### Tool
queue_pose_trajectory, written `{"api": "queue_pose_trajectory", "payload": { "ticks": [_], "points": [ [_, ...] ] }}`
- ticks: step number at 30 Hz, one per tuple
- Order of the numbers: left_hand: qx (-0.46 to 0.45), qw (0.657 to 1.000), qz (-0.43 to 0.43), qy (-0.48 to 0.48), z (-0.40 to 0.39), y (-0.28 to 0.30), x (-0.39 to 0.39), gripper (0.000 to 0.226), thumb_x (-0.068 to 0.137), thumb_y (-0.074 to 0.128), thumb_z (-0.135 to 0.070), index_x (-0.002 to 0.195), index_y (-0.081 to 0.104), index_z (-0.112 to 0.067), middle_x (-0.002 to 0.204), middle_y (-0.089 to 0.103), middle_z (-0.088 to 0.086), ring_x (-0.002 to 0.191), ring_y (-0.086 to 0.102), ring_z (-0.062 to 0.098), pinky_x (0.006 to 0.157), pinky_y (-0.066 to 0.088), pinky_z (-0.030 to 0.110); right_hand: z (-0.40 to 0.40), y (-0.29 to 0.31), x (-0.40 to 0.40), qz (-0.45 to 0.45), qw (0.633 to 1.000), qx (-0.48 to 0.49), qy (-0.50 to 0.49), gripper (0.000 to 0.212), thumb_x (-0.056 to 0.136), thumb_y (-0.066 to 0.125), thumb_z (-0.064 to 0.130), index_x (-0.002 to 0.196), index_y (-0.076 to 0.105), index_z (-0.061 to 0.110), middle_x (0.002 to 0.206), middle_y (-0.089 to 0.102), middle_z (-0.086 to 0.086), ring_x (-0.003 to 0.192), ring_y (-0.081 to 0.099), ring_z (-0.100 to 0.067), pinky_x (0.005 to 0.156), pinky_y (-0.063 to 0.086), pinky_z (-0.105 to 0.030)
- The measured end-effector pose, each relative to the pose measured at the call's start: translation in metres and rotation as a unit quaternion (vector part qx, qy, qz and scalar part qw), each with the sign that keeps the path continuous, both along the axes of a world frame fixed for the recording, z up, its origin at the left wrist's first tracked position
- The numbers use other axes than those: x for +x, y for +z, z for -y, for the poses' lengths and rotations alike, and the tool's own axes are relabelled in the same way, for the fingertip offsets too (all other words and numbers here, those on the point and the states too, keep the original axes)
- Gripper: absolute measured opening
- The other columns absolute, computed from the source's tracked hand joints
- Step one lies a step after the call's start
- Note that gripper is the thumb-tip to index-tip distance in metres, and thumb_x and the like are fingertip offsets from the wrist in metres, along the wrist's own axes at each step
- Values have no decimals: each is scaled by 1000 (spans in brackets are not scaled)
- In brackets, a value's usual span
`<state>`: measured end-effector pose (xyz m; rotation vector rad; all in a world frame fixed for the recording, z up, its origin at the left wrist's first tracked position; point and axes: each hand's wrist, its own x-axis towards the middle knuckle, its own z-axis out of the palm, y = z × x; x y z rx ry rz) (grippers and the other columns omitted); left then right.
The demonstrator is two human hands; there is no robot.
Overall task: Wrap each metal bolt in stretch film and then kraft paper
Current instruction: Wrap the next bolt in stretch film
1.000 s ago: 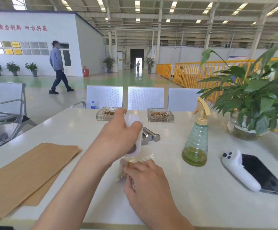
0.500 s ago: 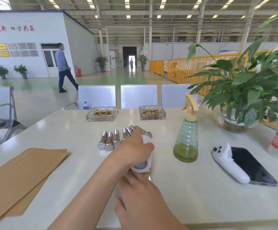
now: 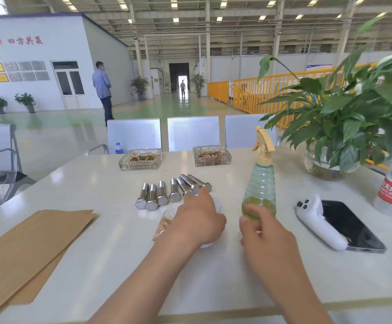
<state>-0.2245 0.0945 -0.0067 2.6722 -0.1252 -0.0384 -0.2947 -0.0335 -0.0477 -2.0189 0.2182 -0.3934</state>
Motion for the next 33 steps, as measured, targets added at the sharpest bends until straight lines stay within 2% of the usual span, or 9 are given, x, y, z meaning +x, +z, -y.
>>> {"api": "queue_pose_trajectory", "payload": {
  "ticks": [2, 4, 7, 10, 15, 19, 25, 29, 33],
  "points": [
    [-27, 999, 3, 20, 3, 3, -1, 47, 101, 45, -33, 144, 38, -16, 141, 49, 17, 112, 61, 37, 84, 48, 33, -5, 2, 22, -73, 994, 64, 56, 29, 102, 51, 43, 129, 60, 36, 103, 73, 2, 91, 72, -21, 83, 59, -38],
    [-63, 998, 3, 31, 0, 6, 1, 40, 104, 39, -28, 139, 44, -10, 134, 56, 17, 108, 63, 36, 76, 46, 30, -13, 6, 38, -120, 981, 119, 92, 31, 102, 51, 48, 121, 64, 28, 105, 72, -5, 87, 75, -26, 73, 64, -42],
    [-82, 996, -20, 21, -10, 11, 3, 31, 103, 39, -18, 129, 52, -6, 132, 59, 19, 122, 58, 33, 86, 46, 35, -22, 6, 55, -122, 981, 103, 112, 40, 96, 56, 57, 108, 63, 19, 103, 73, -8, 90, 74, -29, 75, 64, -47],
    [-31, 999, -42, -17, -24, 13, 6, 29, 101, 40, -11, 121, 60, -5, 125, 62, 20, 116, 62, 35, 93, 51, 39, -25, 9, 60, -124, 985, 31, 116, 43, 90, 62, 59, 106, 61, 19, 101, 73, -8, 87, 72, -28, 75, 63, -42],
    [42, 994, -24, -93, -50, 1, 7, 21, 90, 56, -14, 103, 73, -15, 103, 72, 5, 93, 67, 22, 82, 57, 34, -21, 9, 62, -133, 980, 89, 121, 32, 93, 64, 52, 106, 60, 23, 105, 70, -6, 92, 73, -27, 70, 65, -50],
    [46, 992, 37, -115, -65, -16, 4, 14, 88, 64, -17, 96, 72, -24, 79, 62, -9, 80, 56, 16, 67, 45, 28, -21, 5, 64, -102, 991, -13, 91, 36, 93, 58, 57, 111, 59, 25, 110, 67, 3, 104, 65, -22, 92, 54, -40],
    [23, 987, 85, -136, -73, -30, 0, 13, 90, 57, -19, 88, 70, -20, 75, 69, -2, 76, 62, 19, 74, 53, 40, -31, 6, 64, -88, 991, -69, 71, 60, 94, 54, 58, 145, 45, 29, 133, 63, -1, 121, 58, -27, 99, 47, -39],
    [54, 983, 102, -146, -75, -33, 0, 14, 90, 56, -19, 78, 62, -21, 74, 66, -2, 76, 60, 22, 70, 49, 37, -33, 10, 66, -88, 988, -111, 67, 60, 95, 52, 60, 144, 44, 28, 132, 63, -1, 122, 57, -27, 95, 47, -38],
    [59, 981, 109, -150, -74, -32, -3, 34, 90, 56, -19, 61, 43, -31, 71, 62, 1, 76, 58, 25, 68, 45, 37, -35, 17, 69, -88, 984, -134, 78, 51, 93, 54, 60, 132, 50, 27, 121, 66, -3, 113, 61, -29, 96, 51, -42]
  ]
}}
